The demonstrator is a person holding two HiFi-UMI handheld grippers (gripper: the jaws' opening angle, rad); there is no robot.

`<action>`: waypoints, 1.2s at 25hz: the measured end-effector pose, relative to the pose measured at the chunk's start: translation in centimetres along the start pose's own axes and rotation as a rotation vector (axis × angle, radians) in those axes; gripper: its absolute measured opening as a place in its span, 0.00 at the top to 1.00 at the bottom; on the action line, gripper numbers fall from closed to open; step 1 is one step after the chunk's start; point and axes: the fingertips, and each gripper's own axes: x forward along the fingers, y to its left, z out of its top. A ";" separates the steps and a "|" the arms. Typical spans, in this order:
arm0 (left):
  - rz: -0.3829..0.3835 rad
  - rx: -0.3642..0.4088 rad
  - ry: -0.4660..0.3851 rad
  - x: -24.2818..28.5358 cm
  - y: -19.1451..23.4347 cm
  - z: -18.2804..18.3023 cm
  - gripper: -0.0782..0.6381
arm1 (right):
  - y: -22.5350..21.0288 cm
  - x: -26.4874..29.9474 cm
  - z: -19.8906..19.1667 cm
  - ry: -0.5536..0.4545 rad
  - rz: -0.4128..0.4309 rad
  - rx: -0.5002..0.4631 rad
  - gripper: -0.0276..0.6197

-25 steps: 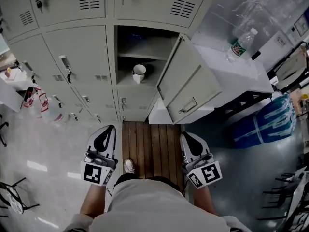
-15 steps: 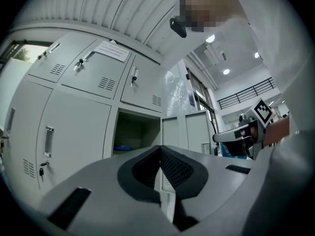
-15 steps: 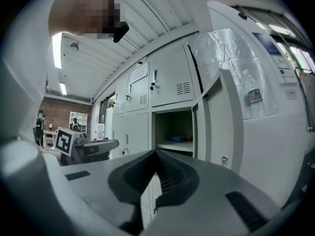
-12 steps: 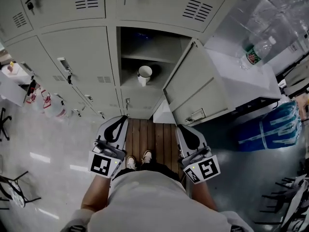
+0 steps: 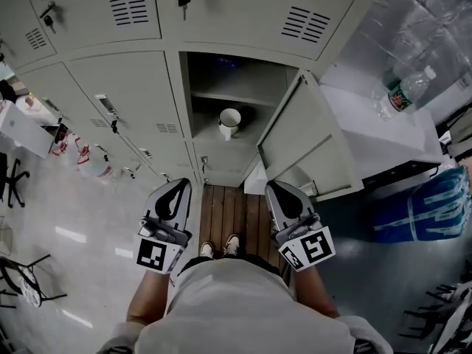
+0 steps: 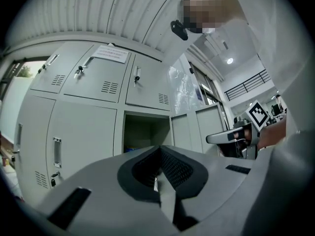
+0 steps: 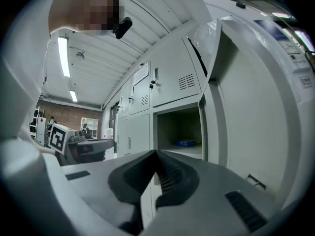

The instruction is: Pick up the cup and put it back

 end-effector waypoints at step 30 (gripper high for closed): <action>-0.016 -0.019 0.075 0.6 1.3 -4.5 0.86 | -2.8 13.0 -12.7 0.067 0.045 0.092 0.84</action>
